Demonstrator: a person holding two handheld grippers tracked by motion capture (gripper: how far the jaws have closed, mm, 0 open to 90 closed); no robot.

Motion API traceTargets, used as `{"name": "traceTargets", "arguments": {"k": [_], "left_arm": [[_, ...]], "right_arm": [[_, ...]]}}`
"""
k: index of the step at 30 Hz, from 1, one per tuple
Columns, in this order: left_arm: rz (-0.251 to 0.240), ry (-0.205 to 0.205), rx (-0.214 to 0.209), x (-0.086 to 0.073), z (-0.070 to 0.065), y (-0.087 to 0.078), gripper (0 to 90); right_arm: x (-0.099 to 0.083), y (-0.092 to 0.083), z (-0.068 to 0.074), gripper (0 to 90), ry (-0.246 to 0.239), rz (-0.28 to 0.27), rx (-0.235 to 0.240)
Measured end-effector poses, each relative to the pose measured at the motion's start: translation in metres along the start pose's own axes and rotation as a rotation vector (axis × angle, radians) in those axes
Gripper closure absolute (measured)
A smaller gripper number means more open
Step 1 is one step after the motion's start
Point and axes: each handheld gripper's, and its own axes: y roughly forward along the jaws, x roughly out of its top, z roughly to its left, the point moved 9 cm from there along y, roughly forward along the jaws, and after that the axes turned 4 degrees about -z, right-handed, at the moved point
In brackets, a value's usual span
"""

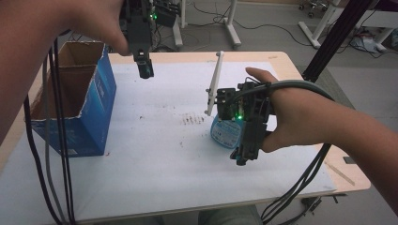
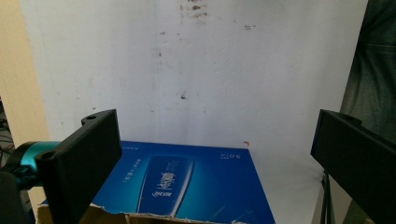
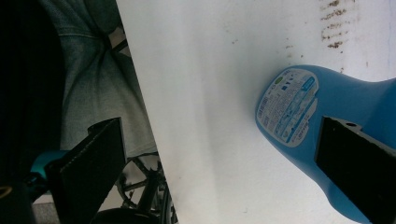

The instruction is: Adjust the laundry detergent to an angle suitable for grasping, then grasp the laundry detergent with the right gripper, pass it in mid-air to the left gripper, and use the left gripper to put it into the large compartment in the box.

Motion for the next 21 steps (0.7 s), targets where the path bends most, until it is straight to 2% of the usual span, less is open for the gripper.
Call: {"name": "traceTargets", "arguments": {"k": [2,9,15,18,19,21], "left_arm": [[0.002,-0.003,-0.001,0.0006,-0.0002,0.0010,1.7],[0.003,0.001,-0.003,0.0037,-0.0001,0.0029,1.7],[0.003,0.008,-0.006,0.0055,-0.0004,0.0040,1.7],[0.004,0.004,-0.006,0.0049,-0.0006,0.0039,1.7],[0.006,0.005,-0.005,0.0046,-0.0007,0.0038,1.7],[0.006,0.005,-0.005,0.0044,-0.0009,0.0036,1.7]], "right_arm": [[-0.0011,-0.0001,-0.0015,1.4,-0.020,0.003,-0.001],[-0.0030,-0.0004,-0.0009,1.4,0.003,0.001,0.000],[-0.0046,-0.0009,-0.0021,1.4,-0.015,0.002,-0.001],[-0.0046,-0.0009,-0.0004,1.4,0.000,0.001,0.003],[-0.0050,-0.0017,-0.0013,1.4,-0.014,0.004,0.001],[-0.0046,-0.0022,-0.0008,1.4,-0.012,0.001,-0.001]]}}
